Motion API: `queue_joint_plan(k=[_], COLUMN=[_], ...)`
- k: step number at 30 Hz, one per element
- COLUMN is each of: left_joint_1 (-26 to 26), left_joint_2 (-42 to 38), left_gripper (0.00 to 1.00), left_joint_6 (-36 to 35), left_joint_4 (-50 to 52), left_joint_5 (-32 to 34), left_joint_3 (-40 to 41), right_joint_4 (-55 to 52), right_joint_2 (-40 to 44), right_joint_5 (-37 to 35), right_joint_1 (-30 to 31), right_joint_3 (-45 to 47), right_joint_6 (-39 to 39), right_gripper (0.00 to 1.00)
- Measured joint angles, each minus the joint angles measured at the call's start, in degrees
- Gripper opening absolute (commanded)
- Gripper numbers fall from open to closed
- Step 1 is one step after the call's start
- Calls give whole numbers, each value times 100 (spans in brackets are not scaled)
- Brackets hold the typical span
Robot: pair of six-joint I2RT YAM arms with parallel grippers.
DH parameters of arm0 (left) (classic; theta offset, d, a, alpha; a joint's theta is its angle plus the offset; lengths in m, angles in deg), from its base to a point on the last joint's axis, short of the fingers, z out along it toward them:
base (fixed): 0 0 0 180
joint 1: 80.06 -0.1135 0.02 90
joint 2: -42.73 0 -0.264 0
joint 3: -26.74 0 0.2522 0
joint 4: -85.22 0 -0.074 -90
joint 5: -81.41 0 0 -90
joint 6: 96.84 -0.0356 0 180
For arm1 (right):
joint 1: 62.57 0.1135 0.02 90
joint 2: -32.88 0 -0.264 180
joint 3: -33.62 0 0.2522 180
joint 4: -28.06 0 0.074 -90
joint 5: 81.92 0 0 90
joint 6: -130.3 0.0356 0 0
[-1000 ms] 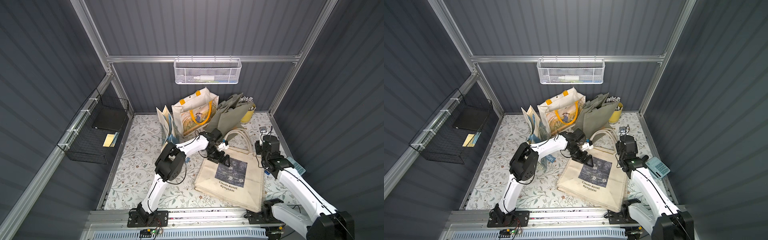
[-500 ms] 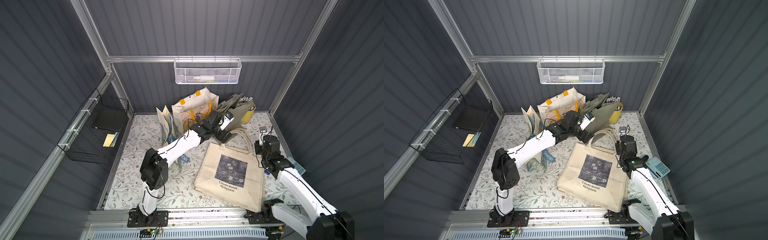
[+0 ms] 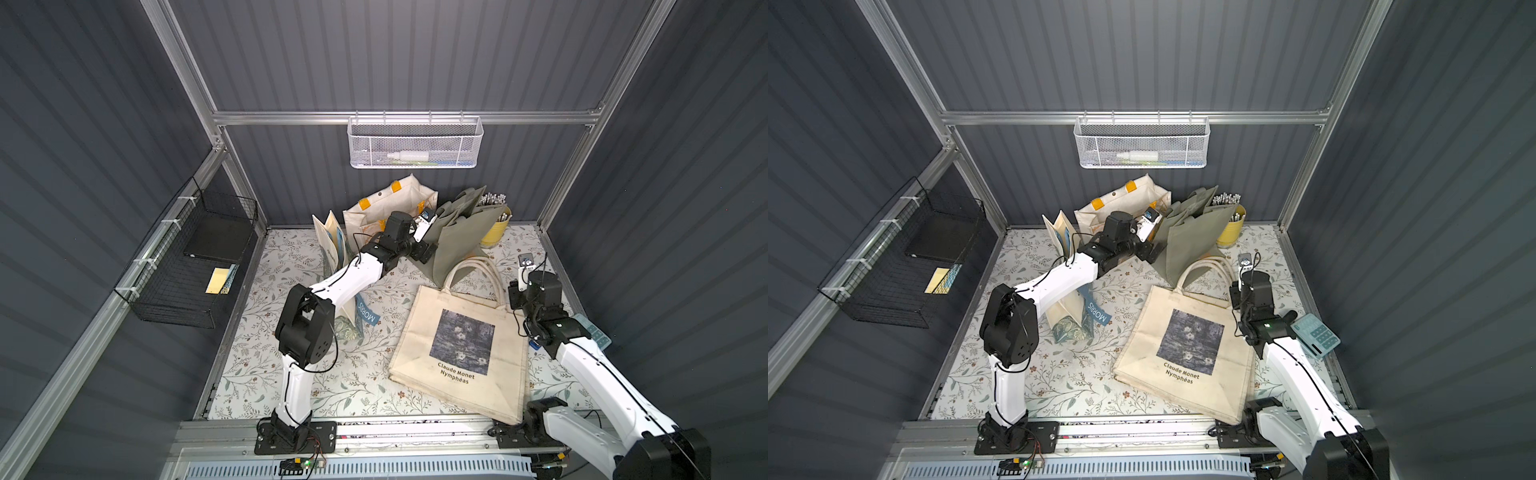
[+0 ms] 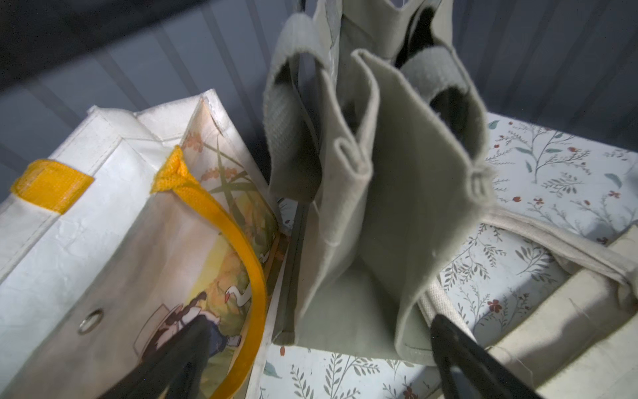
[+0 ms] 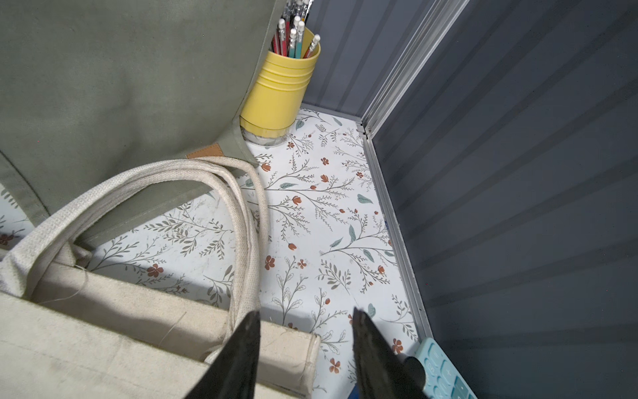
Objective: Put away the canvas bag
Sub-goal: Pick up the canvas bag from the center of the board.
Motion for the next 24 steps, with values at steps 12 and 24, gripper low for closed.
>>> queue_joint_plan(k=[12, 24], left_joint_1=[-208, -216], left_joint_2=[317, 1449], left_gripper=[98, 36], left_joint_6=[544, 973], left_joint_4=[-710, -649], left_joint_5=[-1812, -2131], left_joint_3=[0, -1373], right_joint_4=[0, -87], right_joint_2=[-50, -103], right_joint_5=[103, 363], right_joint_1=[0, 0], right_joint_3=[0, 0], right_joint_6=[-11, -48], right_gripper=[46, 46])
